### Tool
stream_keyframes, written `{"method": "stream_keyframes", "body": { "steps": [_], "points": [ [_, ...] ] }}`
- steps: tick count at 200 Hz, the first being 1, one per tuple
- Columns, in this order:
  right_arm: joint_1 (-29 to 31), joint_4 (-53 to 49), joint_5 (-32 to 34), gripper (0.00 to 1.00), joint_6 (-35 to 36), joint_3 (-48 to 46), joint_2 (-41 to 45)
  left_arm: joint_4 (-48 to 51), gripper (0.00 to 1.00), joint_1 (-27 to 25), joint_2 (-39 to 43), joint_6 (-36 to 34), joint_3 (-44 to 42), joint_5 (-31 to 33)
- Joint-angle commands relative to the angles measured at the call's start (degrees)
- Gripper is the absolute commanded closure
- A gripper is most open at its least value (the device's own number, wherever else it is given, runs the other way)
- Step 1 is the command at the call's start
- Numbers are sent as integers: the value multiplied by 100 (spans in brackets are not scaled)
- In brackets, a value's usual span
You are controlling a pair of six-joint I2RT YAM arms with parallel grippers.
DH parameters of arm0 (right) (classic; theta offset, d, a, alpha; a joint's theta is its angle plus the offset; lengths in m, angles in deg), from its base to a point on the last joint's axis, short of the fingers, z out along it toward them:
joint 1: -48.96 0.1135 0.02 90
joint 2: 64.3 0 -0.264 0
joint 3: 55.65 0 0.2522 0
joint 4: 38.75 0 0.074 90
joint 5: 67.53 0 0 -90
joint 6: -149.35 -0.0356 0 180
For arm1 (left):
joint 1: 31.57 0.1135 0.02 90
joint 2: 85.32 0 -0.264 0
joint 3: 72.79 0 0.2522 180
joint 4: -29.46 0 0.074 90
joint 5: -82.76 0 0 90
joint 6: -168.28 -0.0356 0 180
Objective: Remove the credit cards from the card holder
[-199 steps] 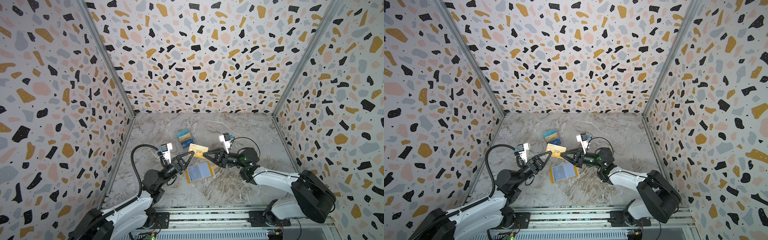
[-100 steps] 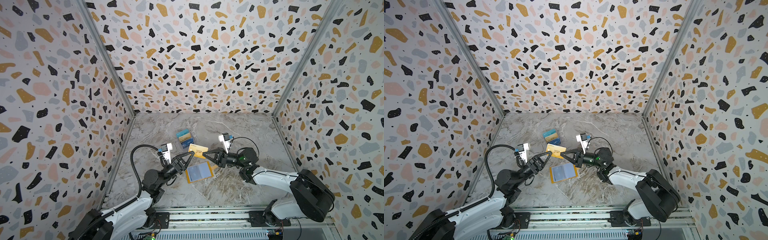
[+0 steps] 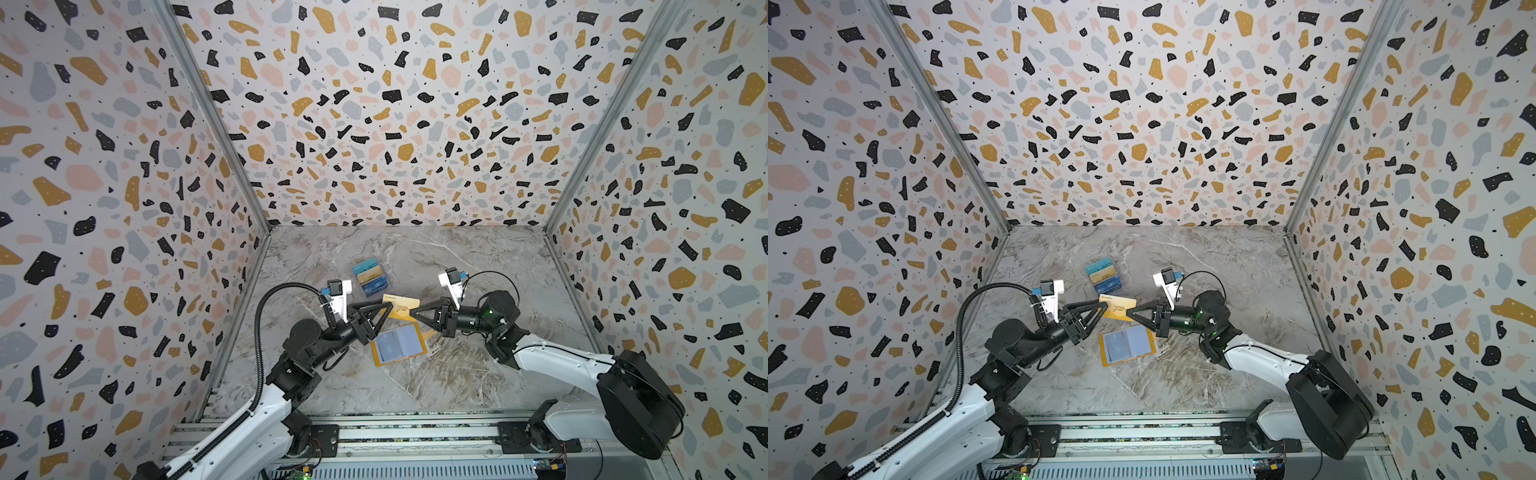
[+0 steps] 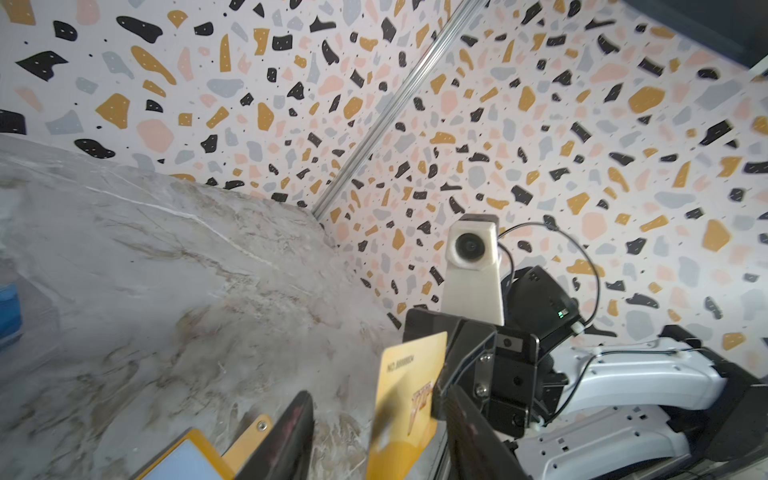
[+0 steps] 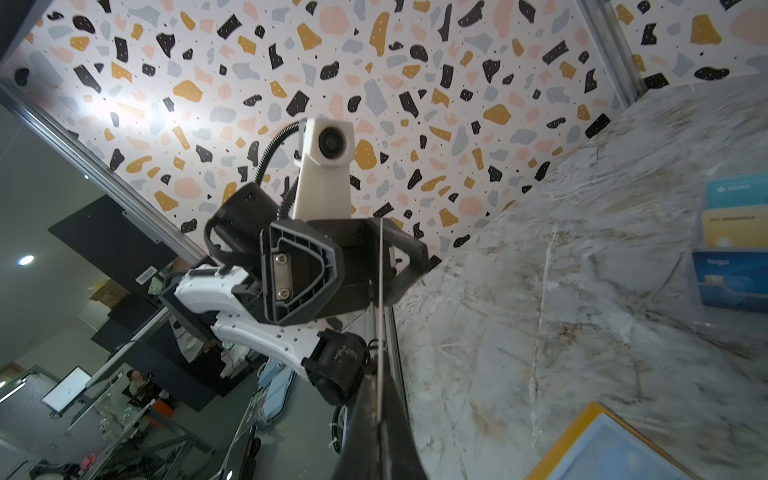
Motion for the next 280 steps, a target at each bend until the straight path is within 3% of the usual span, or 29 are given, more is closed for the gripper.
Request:
{"method": "stream_keyframes", "body": {
  "steps": [1,42,76,112,159,280],
  "points": [
    [-96,-1333,-566,100,986,416,339,1426,46,48,-68,-1001,520,-242],
    [-114,-3852,-1040,100,2717,1097,466,2634,46,48,-493,-2027,1468,-706],
    [-114,-5103,-1088,100,3603,1472,440,3699,50,48,-881,-2946,2213,-1277],
    [-74,-5552,-1307,100,4059,1599,376,4557,54,49,-1174,-3642,2706,-1714],
    [61,-6081,-1467,100,4510,1857,168,4943,63,48,-1393,-3997,2803,-2355],
    [281,-6917,-1591,100,5275,2498,-441,6262,79,39,-1790,-5058,3278,-2663]
  ]
}}
